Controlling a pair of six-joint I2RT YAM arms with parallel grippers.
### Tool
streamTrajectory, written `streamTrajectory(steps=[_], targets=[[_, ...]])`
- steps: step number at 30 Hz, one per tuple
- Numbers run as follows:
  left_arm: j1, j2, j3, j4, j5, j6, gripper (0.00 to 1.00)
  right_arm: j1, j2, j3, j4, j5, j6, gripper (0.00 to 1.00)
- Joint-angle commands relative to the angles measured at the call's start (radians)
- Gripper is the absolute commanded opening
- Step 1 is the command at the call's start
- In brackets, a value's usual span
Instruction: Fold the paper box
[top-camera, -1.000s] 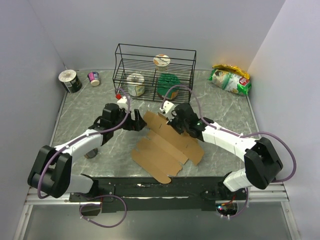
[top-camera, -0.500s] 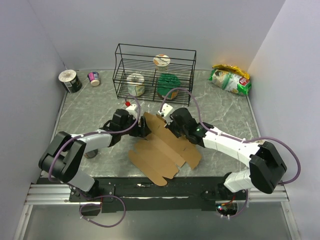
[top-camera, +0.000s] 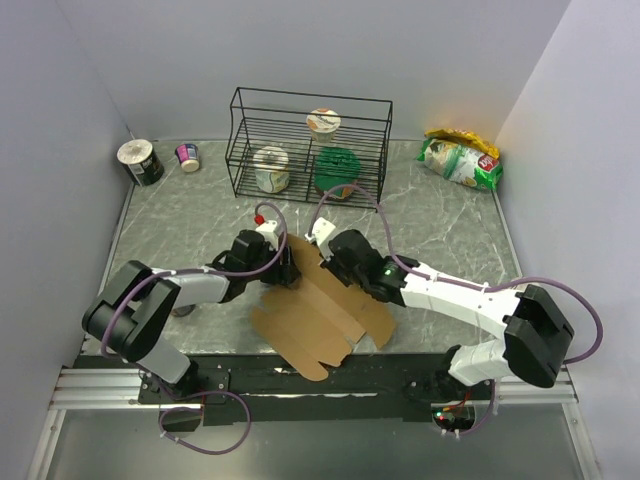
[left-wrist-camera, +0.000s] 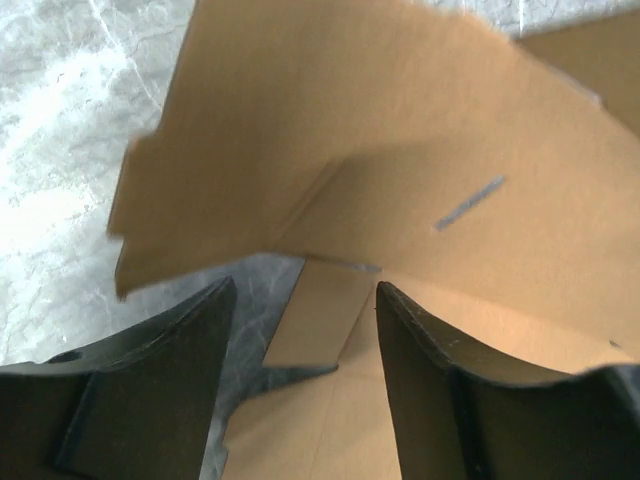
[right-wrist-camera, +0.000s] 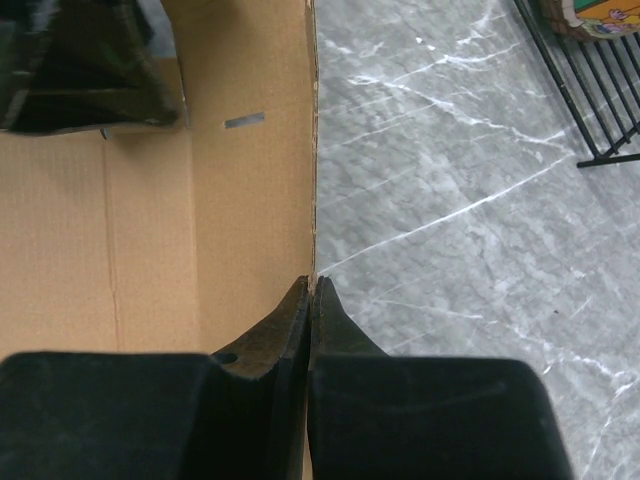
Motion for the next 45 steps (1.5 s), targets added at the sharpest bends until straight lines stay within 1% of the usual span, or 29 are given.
streamTrajectory(steps=[1,5,7,10,11,13,14,15,16,18,19,20,24,28,31,35,37,38,39,40,41,42,43,45], targets=[[-0.018,0.027,-0.009,0.009,-0.046,-0.007,0.63,0.049,-0.040,0.054,-0.018,0.092,0.074,0.00],[-0.039,0.034,-0.020,0.004,-0.066,-0.011,0.61,0.092,-0.051,0.062,-0.026,0.098,0.134,0.00],[-0.047,0.039,-0.027,0.011,-0.070,-0.030,0.59,0.102,-0.052,0.068,-0.033,0.105,0.163,0.00],[-0.059,0.019,-0.050,0.045,-0.077,-0.060,0.59,0.118,-0.055,0.068,-0.038,0.155,0.229,0.00],[-0.059,0.007,-0.061,0.054,-0.074,-0.065,0.59,0.118,-0.052,0.066,-0.036,0.195,0.232,0.00],[-0.059,-0.028,-0.063,0.059,-0.072,-0.070,0.64,0.116,-0.041,0.065,-0.023,0.236,0.208,0.00],[-0.059,-0.041,-0.057,0.053,-0.072,-0.068,0.69,0.116,-0.029,0.068,-0.018,0.264,0.159,0.00],[-0.059,-0.053,-0.052,0.033,-0.070,-0.065,0.83,0.112,-0.023,0.072,-0.015,0.317,0.131,0.00],[-0.059,-0.077,-0.046,0.019,-0.070,-0.067,0.88,0.102,-0.015,0.078,-0.012,0.336,0.105,0.00],[-0.059,-0.100,-0.034,-0.001,-0.077,-0.063,0.95,0.084,0.002,0.101,-0.018,0.370,0.045,0.00],[-0.059,-0.125,-0.029,-0.020,-0.081,-0.063,0.96,0.066,0.003,0.115,-0.016,0.375,0.032,0.00],[-0.059,-0.140,-0.029,-0.028,-0.087,-0.065,0.99,0.055,0.005,0.120,-0.010,0.373,0.009,0.00],[-0.061,-0.222,-0.052,-0.028,-0.138,-0.080,0.99,0.023,0.014,0.134,0.020,0.362,-0.025,0.00],[-0.087,-0.321,-0.058,-0.050,-0.239,-0.099,0.99,0.007,0.048,0.149,0.048,0.364,-0.038,0.00],[-0.156,-0.366,-0.054,-0.064,-0.334,-0.126,0.99,0.000,0.080,0.161,0.056,0.372,-0.030,0.00],[-0.231,-0.371,-0.072,0.010,-0.395,-0.157,0.99,-0.005,0.107,0.175,0.056,0.358,-0.016,0.00],[-0.248,-0.334,-0.086,0.082,-0.377,-0.165,0.98,-0.008,0.110,0.177,0.053,0.352,-0.004,0.00],[-0.248,-0.312,-0.087,0.106,-0.327,-0.172,0.97,-0.008,0.109,0.177,0.050,0.349,0.001,0.00],[-0.248,-0.285,-0.087,0.160,-0.301,-0.197,0.93,-0.011,0.107,0.177,0.050,0.336,0.005,0.00],[-0.248,-0.222,-0.089,0.192,-0.267,-0.209,0.91,-0.010,0.103,0.174,0.051,0.330,0.014,0.00],[-0.250,-0.190,-0.089,0.223,-0.239,-0.221,0.86,-0.011,0.100,0.171,0.054,0.324,0.018,0.00],[-0.251,-0.159,-0.090,0.261,-0.203,-0.247,0.76,-0.011,0.098,0.168,0.053,0.312,0.022,0.00],[-0.251,-0.107,-0.096,0.319,-0.187,-0.260,0.70,-0.010,0.092,0.166,0.054,0.303,0.031,0.00],[-0.251,-0.059,-0.103,0.373,-0.166,-0.284,0.60,-0.008,0.088,0.160,0.053,0.293,0.042,0.00]])
